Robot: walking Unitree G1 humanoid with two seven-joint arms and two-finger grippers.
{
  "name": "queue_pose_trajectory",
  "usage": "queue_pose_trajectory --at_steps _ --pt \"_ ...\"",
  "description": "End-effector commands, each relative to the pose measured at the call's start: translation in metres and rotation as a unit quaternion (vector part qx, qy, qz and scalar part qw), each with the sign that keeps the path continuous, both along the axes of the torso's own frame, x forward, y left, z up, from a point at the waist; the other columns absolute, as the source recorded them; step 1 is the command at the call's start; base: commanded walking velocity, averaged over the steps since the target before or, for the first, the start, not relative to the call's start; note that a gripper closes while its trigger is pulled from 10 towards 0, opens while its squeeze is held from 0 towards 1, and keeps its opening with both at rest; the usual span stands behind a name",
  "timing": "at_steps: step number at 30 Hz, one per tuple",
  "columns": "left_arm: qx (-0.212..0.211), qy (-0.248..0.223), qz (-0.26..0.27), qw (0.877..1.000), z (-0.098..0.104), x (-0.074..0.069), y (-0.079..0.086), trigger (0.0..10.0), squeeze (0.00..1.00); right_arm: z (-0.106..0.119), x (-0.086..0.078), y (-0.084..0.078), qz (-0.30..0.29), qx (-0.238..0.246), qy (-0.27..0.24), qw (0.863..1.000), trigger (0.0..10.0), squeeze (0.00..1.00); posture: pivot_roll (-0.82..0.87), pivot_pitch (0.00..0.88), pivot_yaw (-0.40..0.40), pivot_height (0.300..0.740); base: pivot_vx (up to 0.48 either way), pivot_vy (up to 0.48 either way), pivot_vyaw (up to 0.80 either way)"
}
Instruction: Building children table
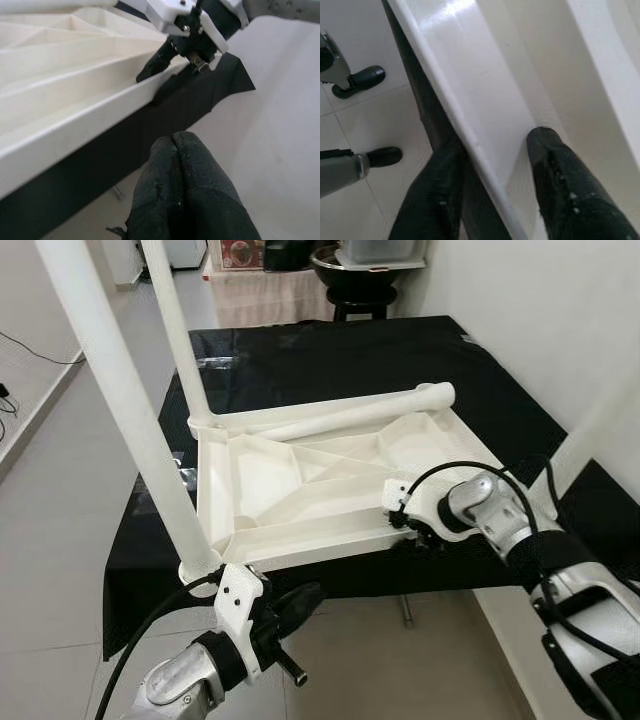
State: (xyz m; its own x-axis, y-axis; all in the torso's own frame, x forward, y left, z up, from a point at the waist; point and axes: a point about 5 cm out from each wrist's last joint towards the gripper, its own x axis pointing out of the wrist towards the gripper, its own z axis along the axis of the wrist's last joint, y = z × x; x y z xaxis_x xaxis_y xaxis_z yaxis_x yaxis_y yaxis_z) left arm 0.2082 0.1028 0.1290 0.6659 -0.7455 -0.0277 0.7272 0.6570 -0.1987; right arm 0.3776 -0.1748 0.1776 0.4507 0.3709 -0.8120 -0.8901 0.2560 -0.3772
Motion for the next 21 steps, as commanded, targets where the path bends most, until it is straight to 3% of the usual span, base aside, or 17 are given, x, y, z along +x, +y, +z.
queue_pose_trajectory --at_steps 1,10,15,18,21 --pt "-0.001 0.007 -0.002 1.0 -0.001 -0.003 0.0 10.0 0.0 0.007 0.005 0.005 -0.011 -0.003 -0.021 1.0 0.0 0.0 -0.03 0.14 -0.026 0.74 0.0 0.0 0.0" --pt "-0.003 0.01 -0.003 1.0 -0.002 -0.005 -0.001 10.0 0.0 0.01 0.012 0.036 -0.045 0.076 -0.029 0.996 0.0 0.0 -0.02 0.138 -0.031 0.74 0.0 0.0 0.0" --pt "-0.003 0.011 -0.001 1.0 -0.001 -0.006 -0.002 10.0 0.0 0.021 0.02 0.065 -0.099 0.164 -0.043 0.981 0.0 0.0 -0.02 0.145 -0.035 0.74 0.0 0.0 0.0" --pt "-0.004 0.011 -0.001 1.0 -0.001 -0.006 -0.002 10.0 0.0 0.024 0.022 0.071 -0.111 0.182 -0.044 0.976 0.0 0.0 -0.01 0.155 -0.039 0.74 0.0 0.0 0.0" --pt "-0.004 0.01 0.001 1.0 0.001 -0.007 -0.002 10.0 0.0 0.031 0.026 0.089 -0.147 0.229 -0.059 0.96 0.0 0.0 0.0 0.164 -0.042 0.74 0.0 0.0 0.0"
